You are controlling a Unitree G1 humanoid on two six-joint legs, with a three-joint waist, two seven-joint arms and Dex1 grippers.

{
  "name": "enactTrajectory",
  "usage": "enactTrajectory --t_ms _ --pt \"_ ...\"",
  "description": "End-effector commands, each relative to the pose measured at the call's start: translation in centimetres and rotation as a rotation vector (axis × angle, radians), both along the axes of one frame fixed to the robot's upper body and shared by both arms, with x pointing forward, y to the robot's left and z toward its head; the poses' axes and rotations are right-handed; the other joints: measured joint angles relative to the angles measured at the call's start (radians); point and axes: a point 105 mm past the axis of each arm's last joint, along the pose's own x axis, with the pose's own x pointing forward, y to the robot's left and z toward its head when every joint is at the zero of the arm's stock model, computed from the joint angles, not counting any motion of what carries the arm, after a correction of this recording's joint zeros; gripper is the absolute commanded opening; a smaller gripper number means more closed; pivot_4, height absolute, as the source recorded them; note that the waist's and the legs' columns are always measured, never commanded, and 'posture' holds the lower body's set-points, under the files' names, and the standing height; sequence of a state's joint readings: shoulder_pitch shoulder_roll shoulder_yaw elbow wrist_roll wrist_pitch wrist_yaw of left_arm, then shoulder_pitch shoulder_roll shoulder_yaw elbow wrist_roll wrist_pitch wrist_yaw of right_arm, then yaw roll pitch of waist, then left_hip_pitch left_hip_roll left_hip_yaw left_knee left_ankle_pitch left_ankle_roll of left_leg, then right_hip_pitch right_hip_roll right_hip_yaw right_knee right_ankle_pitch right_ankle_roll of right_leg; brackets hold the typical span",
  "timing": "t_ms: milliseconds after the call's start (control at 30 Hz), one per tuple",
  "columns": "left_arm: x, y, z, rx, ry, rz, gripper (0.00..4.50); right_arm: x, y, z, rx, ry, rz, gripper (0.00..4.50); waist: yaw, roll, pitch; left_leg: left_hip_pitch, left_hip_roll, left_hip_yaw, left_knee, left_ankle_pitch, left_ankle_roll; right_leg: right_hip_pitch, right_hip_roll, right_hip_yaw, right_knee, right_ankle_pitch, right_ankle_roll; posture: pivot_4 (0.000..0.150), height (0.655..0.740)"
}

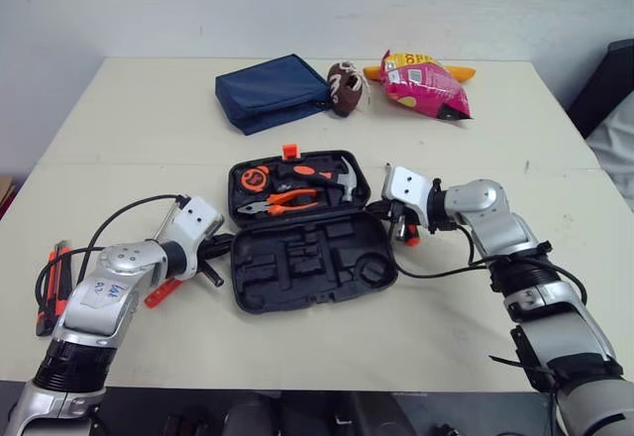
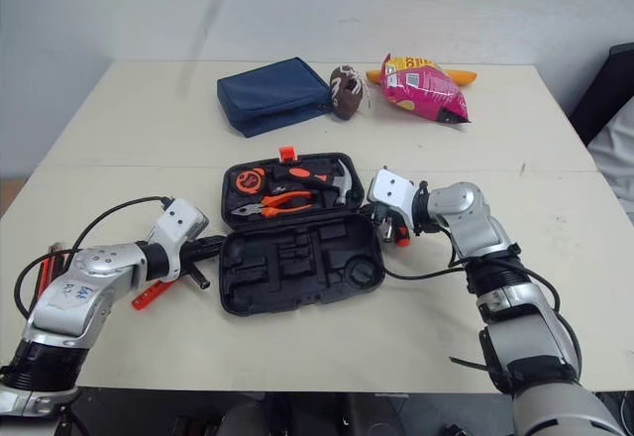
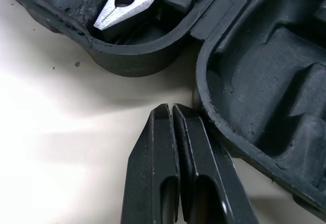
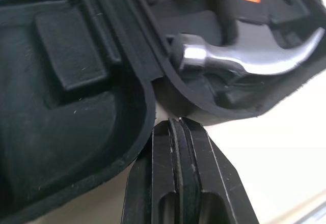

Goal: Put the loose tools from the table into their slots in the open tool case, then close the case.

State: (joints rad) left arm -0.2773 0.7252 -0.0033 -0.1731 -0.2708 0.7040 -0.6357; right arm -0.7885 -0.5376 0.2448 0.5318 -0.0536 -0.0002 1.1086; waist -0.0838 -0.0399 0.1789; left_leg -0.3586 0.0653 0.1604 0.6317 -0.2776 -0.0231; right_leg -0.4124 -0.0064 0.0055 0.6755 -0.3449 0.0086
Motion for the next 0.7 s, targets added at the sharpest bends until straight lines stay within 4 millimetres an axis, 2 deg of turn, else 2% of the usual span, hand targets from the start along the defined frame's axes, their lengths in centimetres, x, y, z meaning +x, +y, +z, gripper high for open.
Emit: enactTrajectory --t_ms 33,367,567,700 --pt "-0.3 -0.3 0.2 0.019 -0.015 -0.074 0.07 -1.7 0.8 0.7 0.008 -0.012 0.101 0.12 0.001 0.000 0.000 0.000 0.000 0.000 0.000 0.000 0.000 0.000 0.000 0.000 0.000 0.000 0.000 0.150 0.7400" --pt "-3.5 -0.2 0.4 0.068 -0.004 -0.248 0.07 -6.4 0.1 -0.1 0.020 0.096 0.183 0.12 0.000 0.000 0.000 0.000 0.000 0.000 -0.001 0.000 0.000 0.000 0.000 0.000 -0.002 0.000 0.000 0.150 0.7400" --pt "-4.6 0.6 -0.2 0.097 0.009 -0.257 0.07 -8.2 0.0 -0.7 0.044 0.156 0.181 0.12 0.001 0.000 0.000 0.000 0.000 -0.001 -0.001 0.000 0.001 0.000 0.000 0.000 -0.002 0.000 0.000 0.150 0.7400" --pt "-4.8 0.8 -0.8 0.101 0.024 -0.253 0.07 -8.3 -0.3 -1.1 0.040 0.169 0.169 0.12 0.000 0.000 0.000 0.000 0.000 -0.001 -0.001 -0.001 0.001 0.001 0.000 0.000 -0.002 0.000 0.000 0.150 0.7400"
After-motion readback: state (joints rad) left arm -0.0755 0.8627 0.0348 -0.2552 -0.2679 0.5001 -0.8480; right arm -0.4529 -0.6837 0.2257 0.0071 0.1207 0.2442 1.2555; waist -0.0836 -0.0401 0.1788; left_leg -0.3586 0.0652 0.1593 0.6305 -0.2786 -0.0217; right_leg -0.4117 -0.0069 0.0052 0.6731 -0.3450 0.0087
